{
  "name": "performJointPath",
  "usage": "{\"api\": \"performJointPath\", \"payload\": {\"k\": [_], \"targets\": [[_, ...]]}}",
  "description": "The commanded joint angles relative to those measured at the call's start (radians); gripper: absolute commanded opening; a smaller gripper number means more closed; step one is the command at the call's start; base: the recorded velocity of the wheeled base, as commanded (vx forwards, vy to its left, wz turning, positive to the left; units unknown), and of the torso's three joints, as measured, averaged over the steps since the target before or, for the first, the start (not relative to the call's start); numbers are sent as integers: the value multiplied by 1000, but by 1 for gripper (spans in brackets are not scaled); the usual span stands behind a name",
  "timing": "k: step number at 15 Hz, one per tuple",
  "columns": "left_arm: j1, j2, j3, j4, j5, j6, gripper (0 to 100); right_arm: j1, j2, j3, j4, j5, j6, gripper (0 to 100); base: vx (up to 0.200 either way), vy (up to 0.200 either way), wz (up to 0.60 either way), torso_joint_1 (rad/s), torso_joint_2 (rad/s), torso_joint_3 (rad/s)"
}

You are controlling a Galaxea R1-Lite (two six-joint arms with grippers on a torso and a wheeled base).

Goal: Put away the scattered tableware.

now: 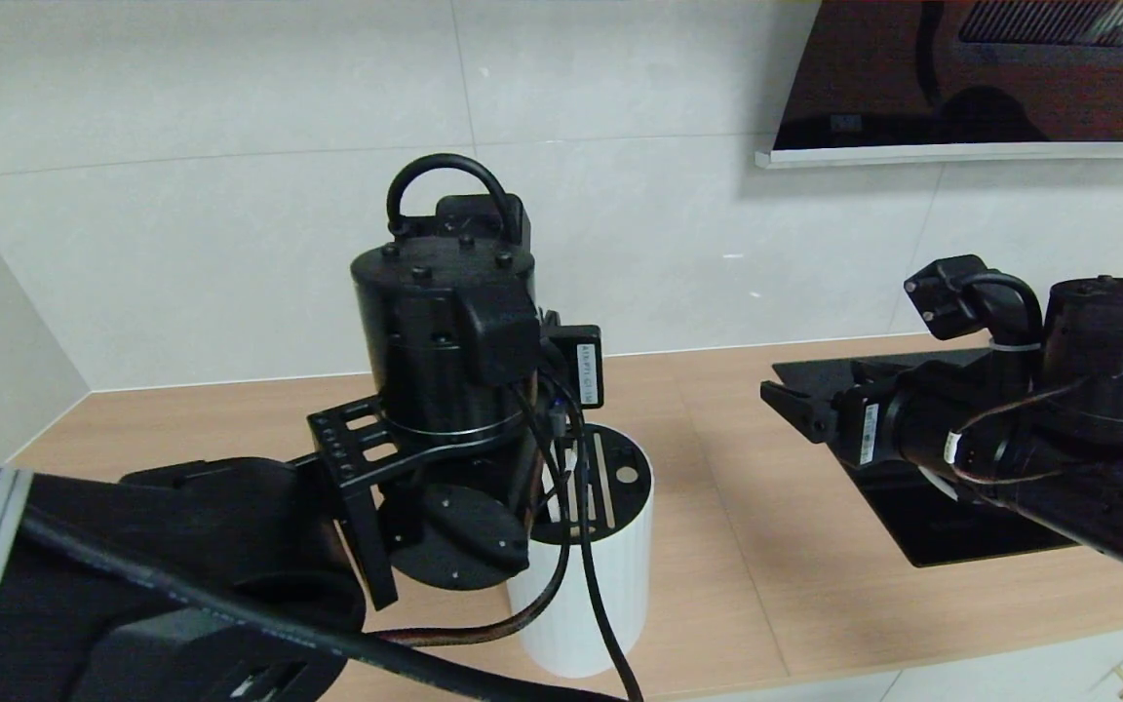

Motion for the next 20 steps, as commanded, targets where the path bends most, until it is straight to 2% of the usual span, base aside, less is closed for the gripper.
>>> {"api": "performJointPath", "payload": {"k": [1, 4, 9, 14, 20], "targets": [[-3, 16, 15, 0, 0, -3, 0, 0, 4, 0, 0, 0, 0, 100, 0, 0, 0, 0, 0, 0], [-9, 28, 32, 0, 0, -8, 0, 0, 7, 0, 0, 0, 0, 100, 0, 0, 0, 0, 0, 0], [-9, 67, 106, -14, -3, -46, 0, 3, 10, 2, 0, 0, -2, 100, 0, 0, 0, 0, 0, 0], [-9, 104, 111, -15, -3, -60, 0, 7, 9, 3, 0, -2, -2, 100, 0, 0, 0, 0, 0, 0], [-9, 108, 117, -15, -3, -60, 0, 7, 10, 3, 0, -2, -2, 100, 0, 0, 0, 0, 0, 0]]}}
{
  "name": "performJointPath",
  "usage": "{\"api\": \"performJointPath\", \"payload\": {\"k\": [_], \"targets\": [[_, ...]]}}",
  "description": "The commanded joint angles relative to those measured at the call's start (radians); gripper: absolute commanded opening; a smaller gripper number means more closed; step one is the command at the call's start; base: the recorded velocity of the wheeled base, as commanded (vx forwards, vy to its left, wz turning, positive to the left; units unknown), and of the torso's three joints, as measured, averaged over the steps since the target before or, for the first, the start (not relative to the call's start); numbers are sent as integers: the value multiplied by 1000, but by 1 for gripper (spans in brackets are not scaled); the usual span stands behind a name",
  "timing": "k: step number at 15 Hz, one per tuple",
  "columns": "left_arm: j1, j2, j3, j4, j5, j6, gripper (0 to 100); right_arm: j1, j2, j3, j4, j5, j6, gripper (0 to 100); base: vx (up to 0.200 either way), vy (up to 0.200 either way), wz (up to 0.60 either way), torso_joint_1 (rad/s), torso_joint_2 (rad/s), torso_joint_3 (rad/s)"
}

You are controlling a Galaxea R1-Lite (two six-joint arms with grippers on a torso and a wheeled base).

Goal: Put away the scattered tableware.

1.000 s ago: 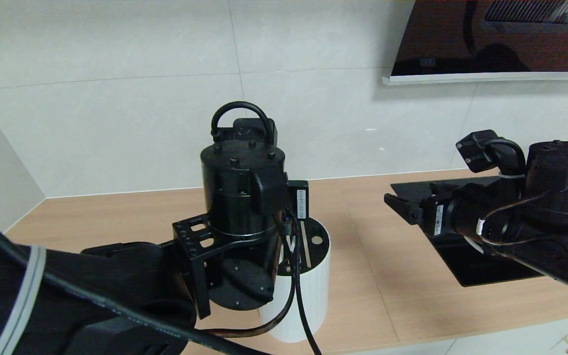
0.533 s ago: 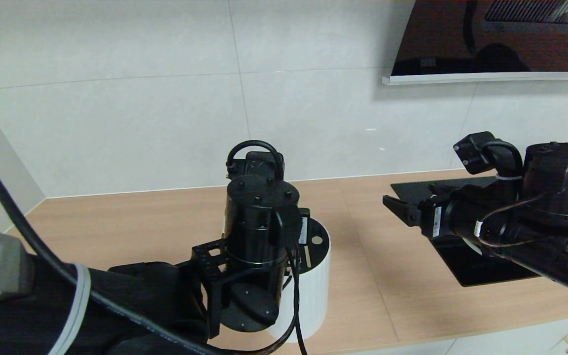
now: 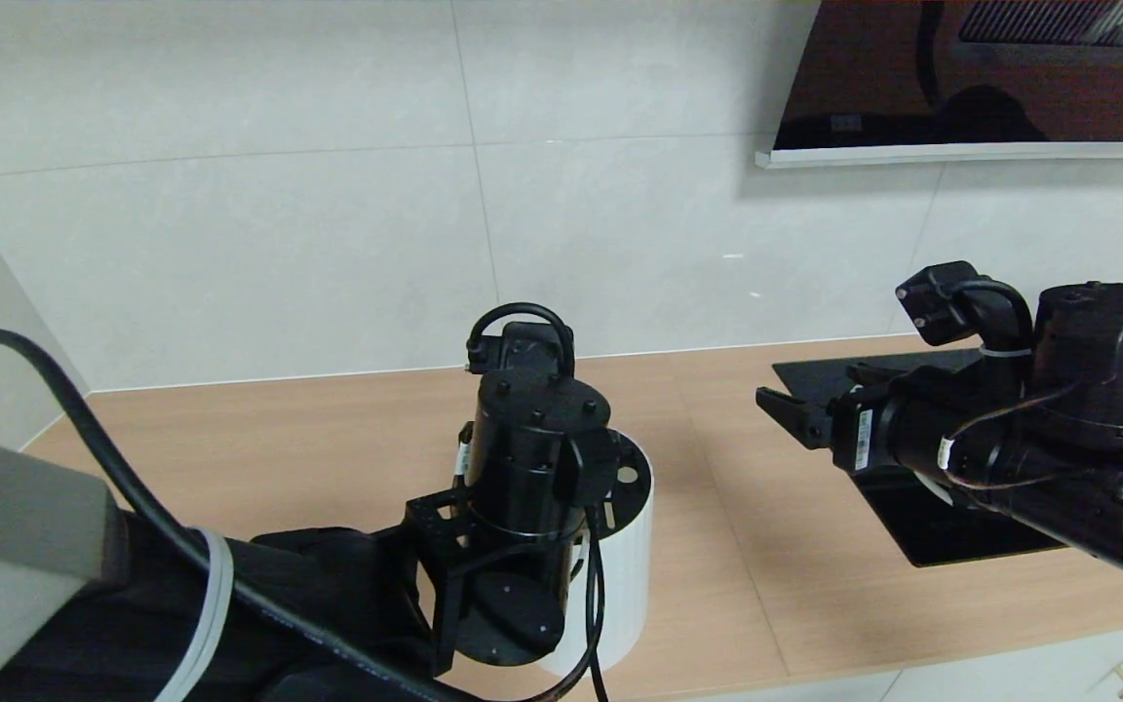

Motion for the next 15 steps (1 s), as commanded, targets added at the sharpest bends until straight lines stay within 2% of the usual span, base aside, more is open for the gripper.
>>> {"api": "performJointPath", "payload": {"k": [1, 2, 3, 10, 13, 15], "targets": [[0, 1, 1, -1, 0, -1, 0, 1, 2, 0, -1, 0, 0, 100, 0, 0, 0, 0, 0, 0], [1, 1, 1, -1, 2, -1, 0, 1, 2, 0, -1, 0, 0, 100, 0, 0, 0, 0, 0, 0], [0, 1, 1, -1, 2, -1, 100, 2, 2, 0, -1, 0, 0, 100, 0, 0, 0, 0, 0, 0], [1, -16, 1, -10, 2, -1, 100, 2, 5, 0, -1, 0, 0, 100, 0, 0, 0, 0, 0, 0], [0, -77, 4, -9, 0, -16, 100, 2, 3, 0, -1, -1, 3, 100, 0, 0, 0, 0, 0, 0], [1, -186, 30, -13, -50, -19, 100, 2, -11, -1, -1, -1, 4, 100, 0, 0, 0, 0, 0, 0]]}}
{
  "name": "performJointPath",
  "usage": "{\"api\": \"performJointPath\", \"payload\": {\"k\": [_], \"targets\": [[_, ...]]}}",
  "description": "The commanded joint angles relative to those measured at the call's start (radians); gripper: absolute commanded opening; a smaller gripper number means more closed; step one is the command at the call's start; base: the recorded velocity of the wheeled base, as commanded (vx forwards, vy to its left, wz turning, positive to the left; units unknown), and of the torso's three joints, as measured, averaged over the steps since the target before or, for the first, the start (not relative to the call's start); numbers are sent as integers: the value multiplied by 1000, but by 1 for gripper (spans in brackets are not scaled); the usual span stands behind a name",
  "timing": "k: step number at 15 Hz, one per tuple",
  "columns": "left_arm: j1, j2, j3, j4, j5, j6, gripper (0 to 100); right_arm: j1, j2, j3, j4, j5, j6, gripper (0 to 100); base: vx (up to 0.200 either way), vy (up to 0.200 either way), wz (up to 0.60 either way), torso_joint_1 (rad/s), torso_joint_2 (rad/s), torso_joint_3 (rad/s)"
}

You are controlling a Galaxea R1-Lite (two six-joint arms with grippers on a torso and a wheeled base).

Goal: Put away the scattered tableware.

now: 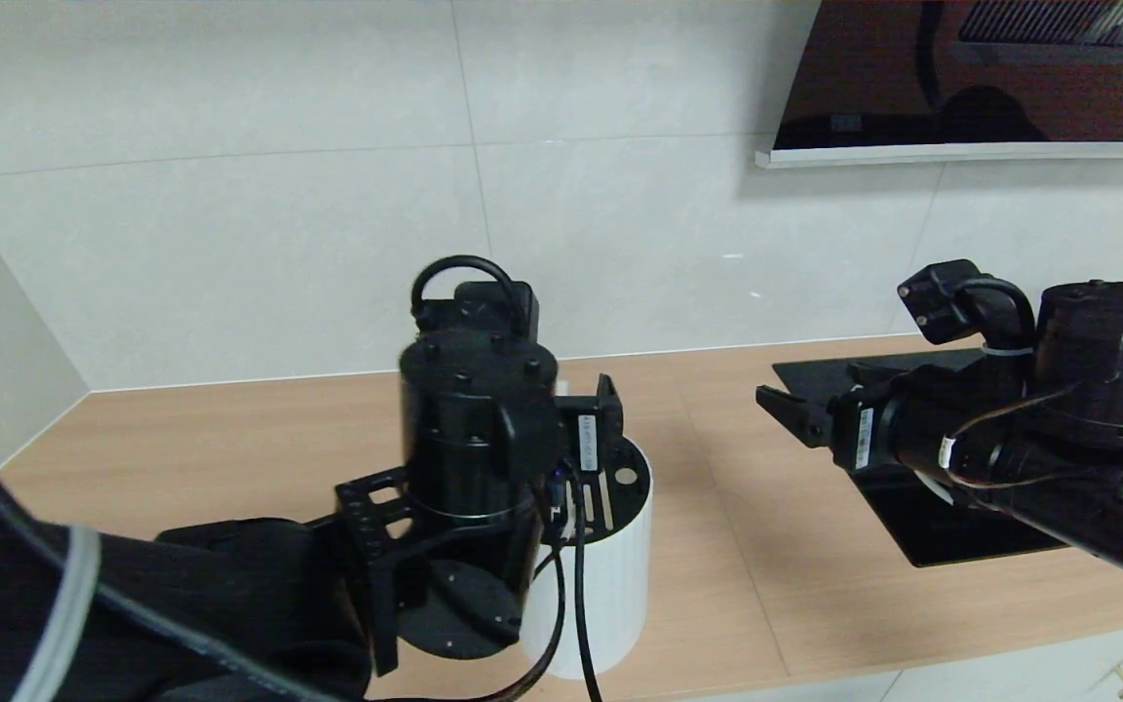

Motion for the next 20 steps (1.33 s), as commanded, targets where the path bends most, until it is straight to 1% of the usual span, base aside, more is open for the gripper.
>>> {"api": "performJointPath", "payload": {"k": [1, 3, 4, 5, 6, 7, 9, 10, 11, 12, 13, 14, 15, 16, 17, 18, 20], "targets": [[4, -185, 37, -4, -116, -17, 100, -1, -33, 0, 1, 4, -2, 100, 0, 0, 0, 0, 0, 0], [18, -314, 52, -1, -221, -16, 100, -2, -64, 1, 0, -6, -5, 100, 0, 0, 0, 0, 0, 0], [27, -380, 58, 4, -254, -16, 100, -4, -98, 1, 0, -13, -3, 100, 0, 0, 0, 0, 0, 0], [55, -443, 92, 8, -271, -16, 100, -4, -137, 6, 1, -17, -3, 100, 0, 0, 0, 0, 0, 0], [78, -511, 141, 12, -287, -16, 100, -5, -182, 40, 0, -16, -3, 100, 0, 0, 0, 0, 0, 0], [102, -589, 209, 12, -311, -16, 100, -7, -249, 101, 1, -16, -8, 100, 0, 0, 0, 0, 0, 0], [193, -753, 319, 42, -385, -11, 100, -7, -397, 228, 8, -14, -11, 100, 0, 0, 0, 0, 0, 0], [236, -819, 348, 82, -406, -11, 100, -5, -460, 282, 11, -14, -21, 100, 0, 0, 0, 0, 0, 0], [305, -940, 382, 186, -443, -11, 100, -13, -556, 359, 12, -16, -44, 100, 0, 0, 0, 0, 0, 0], [339, -1043, 399, 289, -480, -11, 100, -41, -634, 400, 14, -17, -48, 100, 0, 0, 0, 0, 0, 0], [388, -1146, 405, 404, -523, -11, 100, -87, -716, 435, 21, -17, -48, 100, 0, 0, 0, 0, 0, 0], [452, -1245, 413, 528, -573, -13, 100, -133, -802, 461, 54, -17, -48, 100, 0, 0, 0, 0, 0, 0], [481, -1310, 416, 604, -607, -13, 100, -160, -857, 468, 90, -17, -48, 100, 0, 0, 0, 0, 0, 0], [526, -1440, 416, 736, -681, -14, 100, -222, -970, 461, 202, -16, -49, 100, 0, 0, 0, 0, 0, 0], [587, -1529, 411, 815, -733, -13, 100, -277, -1081, 440, 317, -16, -57, 100, 0, 0, 0, 0, 0, 0], [628, -1584, 411, 843, -757, -13, 100, -326, -1174, 417, 413, -14, -72, 100, 0, 0, 0, 0, 0, 0], [681, -1660, 413, 863, -764, -10, 100, -409, -1325, 391, 572, -3, -89, 100, 0, 0, 0, 0, 0, 0]]}}
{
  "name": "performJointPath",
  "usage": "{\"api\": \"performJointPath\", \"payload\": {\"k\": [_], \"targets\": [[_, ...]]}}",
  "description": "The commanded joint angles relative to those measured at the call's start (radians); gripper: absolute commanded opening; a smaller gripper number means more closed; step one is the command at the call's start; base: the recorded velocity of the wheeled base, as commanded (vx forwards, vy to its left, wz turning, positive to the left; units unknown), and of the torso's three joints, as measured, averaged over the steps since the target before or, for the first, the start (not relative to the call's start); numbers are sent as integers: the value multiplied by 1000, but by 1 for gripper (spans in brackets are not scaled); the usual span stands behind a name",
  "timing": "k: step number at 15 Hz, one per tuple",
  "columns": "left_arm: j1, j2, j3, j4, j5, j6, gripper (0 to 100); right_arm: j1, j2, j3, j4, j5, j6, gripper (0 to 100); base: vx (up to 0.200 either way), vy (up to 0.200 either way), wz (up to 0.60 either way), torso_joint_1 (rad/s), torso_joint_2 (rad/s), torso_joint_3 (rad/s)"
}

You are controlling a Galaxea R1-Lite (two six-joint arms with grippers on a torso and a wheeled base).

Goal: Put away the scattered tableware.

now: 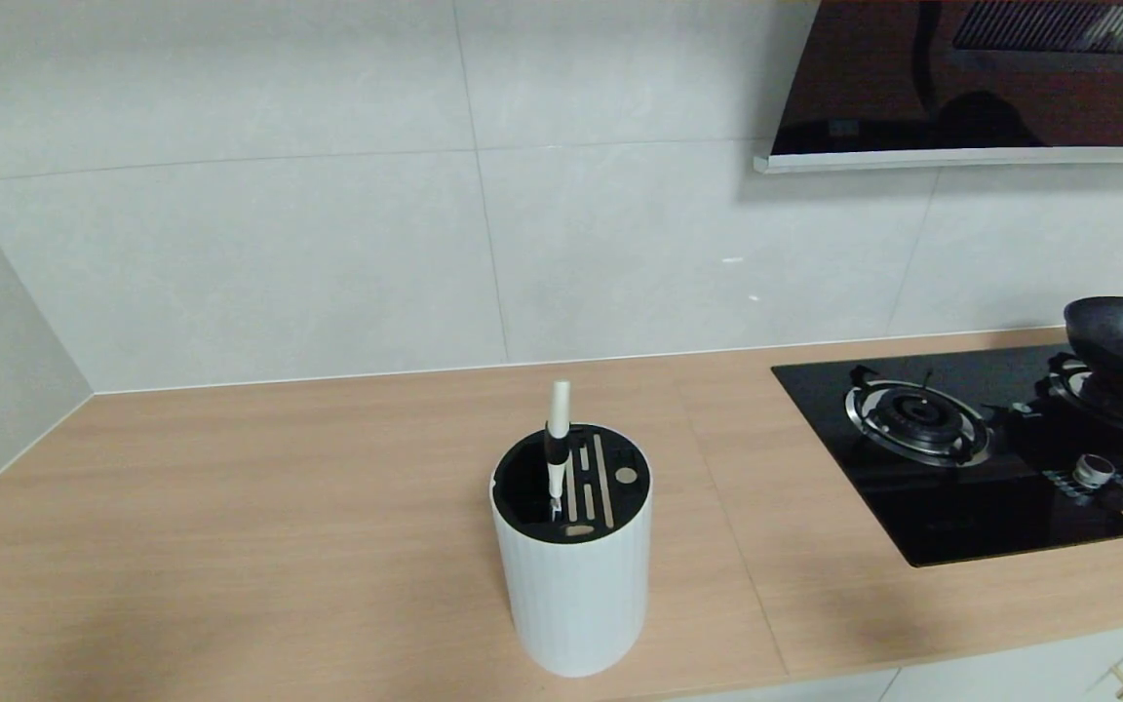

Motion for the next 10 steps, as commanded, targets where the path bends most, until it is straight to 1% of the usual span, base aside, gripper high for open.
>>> {"api": "performJointPath", "payload": {"k": [1, 2, 3, 4, 5, 6, 7, 8, 9, 10], "targets": [[107, -206, 12, 51, -28, 13, 100, -139, -309, -37, 202, 9, -18, 100, 0, 0, 0, 0, 0, 0], [117, -209, 17, 54, -18, 27, 100, -149, -340, -37, 224, 9, -20, 100, 0, 0, 0, 0, 0, 0], [137, -207, 30, 48, 8, 37, 100, -175, -392, -23, 251, 9, -48, 100, 0, 0, 0, 0, 0, 0], [165, -209, 40, 48, 28, 48, 100, -212, -403, 1, 248, 1, -63, 100, 0, 0, 0, 0, 0, 0], [180, -209, 47, 47, 31, 62, 100, -249, -430, 3, 254, 12, -64, 100, 0, 0, 0, 0, 0, 0], [214, -209, 58, 45, 35, 82, 100, -280, -472, 18, 277, 33, -67, 100, 0, 0, 0, 0, 0, 0], [268, -232, 64, 51, 29, 83, 100, -278, -487, 29, 282, 24, -67, 100, 0, 0, 0, 0, 0, 0], [297, -292, 89, 56, 9, 93, 100, -278, -489, 30, 282, 9, -66, 100, 0, 0, 0, 0, 0, 0], [304, -305, 135, 51, -9, 129, 100, -278, -489, 33, 282, 1, -64, 100, 0, 0, 0, 0, 0, 0], [306, -305, 187, 47, 28, 157, 100, -278, -489, 50, 281, 9, -58, 100, 0, 0, 0, 0, 0, 0]]}}
